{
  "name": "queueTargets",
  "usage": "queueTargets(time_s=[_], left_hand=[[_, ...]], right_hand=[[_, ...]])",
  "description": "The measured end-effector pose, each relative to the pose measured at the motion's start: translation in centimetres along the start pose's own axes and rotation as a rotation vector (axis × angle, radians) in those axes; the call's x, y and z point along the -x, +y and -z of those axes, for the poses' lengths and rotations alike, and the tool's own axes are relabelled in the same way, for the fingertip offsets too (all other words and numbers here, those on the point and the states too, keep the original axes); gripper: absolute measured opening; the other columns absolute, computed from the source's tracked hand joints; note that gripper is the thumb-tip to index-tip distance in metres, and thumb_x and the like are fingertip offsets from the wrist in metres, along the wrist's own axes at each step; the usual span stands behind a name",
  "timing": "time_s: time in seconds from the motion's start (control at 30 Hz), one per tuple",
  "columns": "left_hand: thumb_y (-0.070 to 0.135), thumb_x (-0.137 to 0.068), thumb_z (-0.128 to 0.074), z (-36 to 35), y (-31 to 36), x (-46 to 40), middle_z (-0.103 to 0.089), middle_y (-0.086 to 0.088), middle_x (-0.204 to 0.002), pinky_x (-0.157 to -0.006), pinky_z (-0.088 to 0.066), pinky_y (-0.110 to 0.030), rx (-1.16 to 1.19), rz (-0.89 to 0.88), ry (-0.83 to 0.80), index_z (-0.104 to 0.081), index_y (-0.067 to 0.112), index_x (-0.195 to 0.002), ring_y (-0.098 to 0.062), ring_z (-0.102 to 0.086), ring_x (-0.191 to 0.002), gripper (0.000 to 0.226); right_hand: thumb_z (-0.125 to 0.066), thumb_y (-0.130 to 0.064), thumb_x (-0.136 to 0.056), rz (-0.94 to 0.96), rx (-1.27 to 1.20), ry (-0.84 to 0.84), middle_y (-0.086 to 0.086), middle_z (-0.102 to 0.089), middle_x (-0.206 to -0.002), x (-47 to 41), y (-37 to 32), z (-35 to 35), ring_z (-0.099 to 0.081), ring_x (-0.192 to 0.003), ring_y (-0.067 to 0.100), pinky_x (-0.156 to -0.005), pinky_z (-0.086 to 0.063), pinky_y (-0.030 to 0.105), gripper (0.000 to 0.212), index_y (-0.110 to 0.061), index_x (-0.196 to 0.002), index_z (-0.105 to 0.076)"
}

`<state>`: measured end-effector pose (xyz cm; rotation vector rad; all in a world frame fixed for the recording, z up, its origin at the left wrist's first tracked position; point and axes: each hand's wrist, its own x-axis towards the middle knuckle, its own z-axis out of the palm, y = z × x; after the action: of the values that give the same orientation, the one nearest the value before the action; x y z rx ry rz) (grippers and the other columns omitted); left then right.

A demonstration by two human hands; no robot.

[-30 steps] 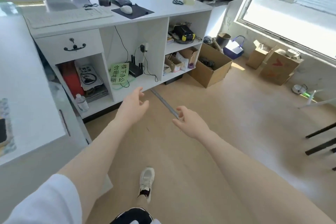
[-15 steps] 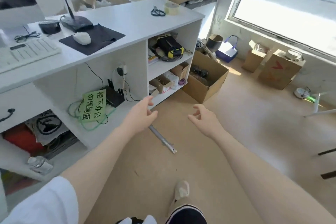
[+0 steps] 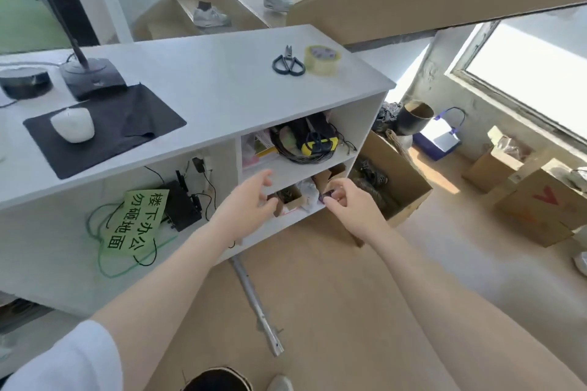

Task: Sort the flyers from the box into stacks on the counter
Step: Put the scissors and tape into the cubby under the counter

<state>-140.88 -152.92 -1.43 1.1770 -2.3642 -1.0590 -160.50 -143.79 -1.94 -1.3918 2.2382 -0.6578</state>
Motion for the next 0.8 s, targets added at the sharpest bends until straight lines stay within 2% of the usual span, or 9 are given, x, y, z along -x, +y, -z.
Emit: queueTargets(time_s=[0.07,0.23,0.43,0.53,0.63,0.7,0.77,0.8], left_hand=[[0.025,-0.093,-0.049,0.7,0.0,-2.5,-0.047,0.009,-0.126,-0.08,-0.049,-0.028,-0.003,-0.001,0.03,-0.025,0.022,-0.144,-0.013,-0.054,-0.096,0.056],[0.022,-0.092,-0.05,2.8,-1.2,-10.3,-0.05,0.008,-0.123,-0.093,-0.045,-0.031,-0.01,-0.005,0.098,-0.03,0.019,-0.142,-0.01,-0.053,-0.099,0.053],[0.019,-0.093,-0.048,5.1,-2.2,-20.9,-0.05,0.006,-0.124,-0.087,-0.05,-0.037,0.014,-0.043,0.141,-0.032,0.018,-0.14,-0.015,-0.058,-0.096,0.049],[0.019,-0.093,-0.049,5.6,-2.2,-26.5,-0.052,0.005,-0.124,-0.09,-0.046,-0.032,-0.013,-0.077,0.149,-0.035,0.017,-0.138,-0.011,-0.054,-0.098,0.048],[0.019,-0.092,-0.05,5.2,-1.6,-31.6,-0.05,0.002,-0.13,-0.09,-0.044,-0.03,-0.051,-0.072,0.135,-0.042,0.016,-0.134,-0.014,-0.053,-0.104,0.043],[0.02,-0.093,-0.05,4.5,-0.9,-34.8,-0.043,0.002,-0.135,-0.087,-0.04,-0.026,-0.099,-0.07,0.133,-0.048,0.015,-0.13,-0.019,-0.054,-0.101,0.038],[0.021,-0.093,-0.05,3.9,-0.3,-38.2,-0.04,0.003,-0.136,-0.083,-0.037,-0.023,-0.16,-0.05,0.157,-0.05,0.014,-0.128,-0.018,-0.051,-0.092,0.036],[0.021,-0.093,-0.05,3.5,-0.1,-39.9,-0.041,0.002,-0.135,-0.084,-0.038,-0.024,-0.184,-0.026,0.182,-0.05,0.014,-0.128,-0.017,-0.05,-0.094,0.036]], right_hand=[[-0.051,-0.034,-0.092,0.049,-0.015,-0.027,0.001,-0.058,-0.119,-3.2,-0.8,0.2,-0.055,-0.103,0.016,-0.086,-0.044,0.029,0.046,-0.019,-0.134,-0.04],[-0.05,-0.033,-0.093,0.205,-0.012,-0.083,-0.001,-0.055,-0.12,-11.7,-2.5,0.6,-0.053,-0.107,0.014,-0.089,-0.043,0.029,0.048,-0.019,-0.137,-0.037],[-0.051,-0.031,-0.093,0.246,-0.017,-0.01,-0.001,-0.055,-0.118,-22.6,-3.1,2.1,-0.052,-0.107,0.015,-0.087,-0.043,0.027,0.044,-0.018,-0.134,-0.041],[-0.051,-0.03,-0.093,0.254,0.022,0.04,-0.001,-0.056,-0.12,-27.8,-2.8,3.4,-0.052,-0.109,0.014,-0.089,-0.043,0.029,0.042,-0.017,-0.132,-0.043],[-0.052,-0.025,-0.093,0.265,-0.003,0.141,0.001,-0.058,-0.119,-32.6,-2.0,5.1,-0.053,-0.108,0.015,-0.089,-0.04,0.026,0.038,-0.014,-0.129,-0.048],[-0.051,-0.024,-0.093,0.251,0.005,0.147,0.002,-0.058,-0.119,-35.7,-1.2,6.5,-0.053,-0.108,0.015,-0.088,-0.04,0.025,0.037,-0.014,-0.129,-0.049],[-0.05,-0.024,-0.093,0.262,0.042,0.125,0.004,-0.057,-0.121,-39.1,-0.4,7.8,-0.052,-0.11,0.018,-0.089,-0.04,0.027,0.037,-0.013,-0.128,-0.05],[-0.05,-0.023,-0.093,0.278,0.07,0.114,0.006,-0.056,-0.123,-40.8,0.1,8.5,-0.051,-0.113,0.02,-0.091,-0.041,0.029,0.037,-0.012,-0.128,-0.049]])
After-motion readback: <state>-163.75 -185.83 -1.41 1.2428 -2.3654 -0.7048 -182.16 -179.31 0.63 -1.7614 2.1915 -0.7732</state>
